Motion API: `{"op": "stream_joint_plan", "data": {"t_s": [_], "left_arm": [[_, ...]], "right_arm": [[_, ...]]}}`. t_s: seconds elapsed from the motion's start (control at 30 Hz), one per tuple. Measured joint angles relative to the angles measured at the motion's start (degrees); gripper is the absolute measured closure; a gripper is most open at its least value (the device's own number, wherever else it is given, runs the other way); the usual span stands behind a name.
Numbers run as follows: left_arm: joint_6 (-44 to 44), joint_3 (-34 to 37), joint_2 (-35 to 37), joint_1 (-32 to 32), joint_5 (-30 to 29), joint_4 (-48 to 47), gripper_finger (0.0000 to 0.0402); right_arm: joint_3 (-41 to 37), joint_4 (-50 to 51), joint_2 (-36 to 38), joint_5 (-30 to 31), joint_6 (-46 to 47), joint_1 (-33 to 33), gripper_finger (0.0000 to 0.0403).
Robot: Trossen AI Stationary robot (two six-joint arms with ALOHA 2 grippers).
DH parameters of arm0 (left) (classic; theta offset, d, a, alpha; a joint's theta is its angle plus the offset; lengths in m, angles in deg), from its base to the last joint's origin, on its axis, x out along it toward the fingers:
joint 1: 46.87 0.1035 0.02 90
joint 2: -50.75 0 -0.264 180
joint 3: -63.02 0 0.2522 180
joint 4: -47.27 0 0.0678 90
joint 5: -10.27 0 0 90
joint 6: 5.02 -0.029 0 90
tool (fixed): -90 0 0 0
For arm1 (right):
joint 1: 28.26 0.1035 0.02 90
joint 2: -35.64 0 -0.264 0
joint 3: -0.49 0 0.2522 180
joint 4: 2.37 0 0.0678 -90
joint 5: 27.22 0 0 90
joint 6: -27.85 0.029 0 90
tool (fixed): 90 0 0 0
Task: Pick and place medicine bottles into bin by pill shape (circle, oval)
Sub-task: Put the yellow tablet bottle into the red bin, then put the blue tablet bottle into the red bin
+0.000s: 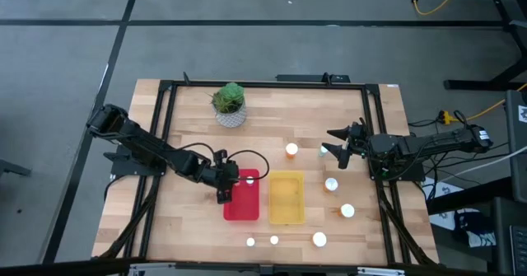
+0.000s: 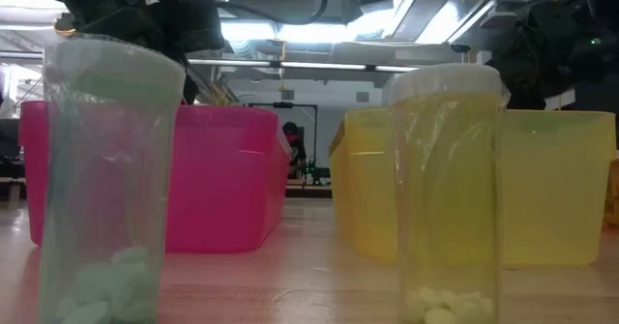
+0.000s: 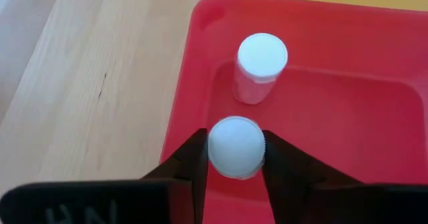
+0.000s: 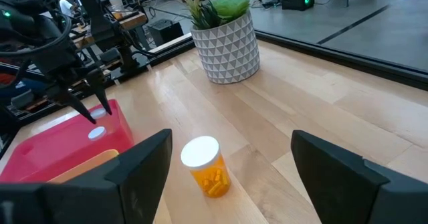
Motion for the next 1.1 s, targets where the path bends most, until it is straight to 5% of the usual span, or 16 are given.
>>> {"op": "stream_joint_plan", "data": {"t_s": [0.37, 0.93, 1.1], "left_arm": [[-0.08, 0.00, -0.01, -0.01, 0.05, -0.02, 0.0237], [-7.68, -5.85, -0.01, -0.01, -0.30, -0.33, 0.0234], [-9.24, -8.83, -0.01, 0.33, -5.03, -0.67, 0.0234]], "right_arm": [[0.00, 0.02, 0.00, -0.02, 0.00, 0.01, 0.0095], [0.00, 0.02, 0.00, -0.07, -0.22, 0.01, 0.0095], [0.00, 0.07, 0.00, -0.33, -1.39, 0.00, 0.0095]]}}
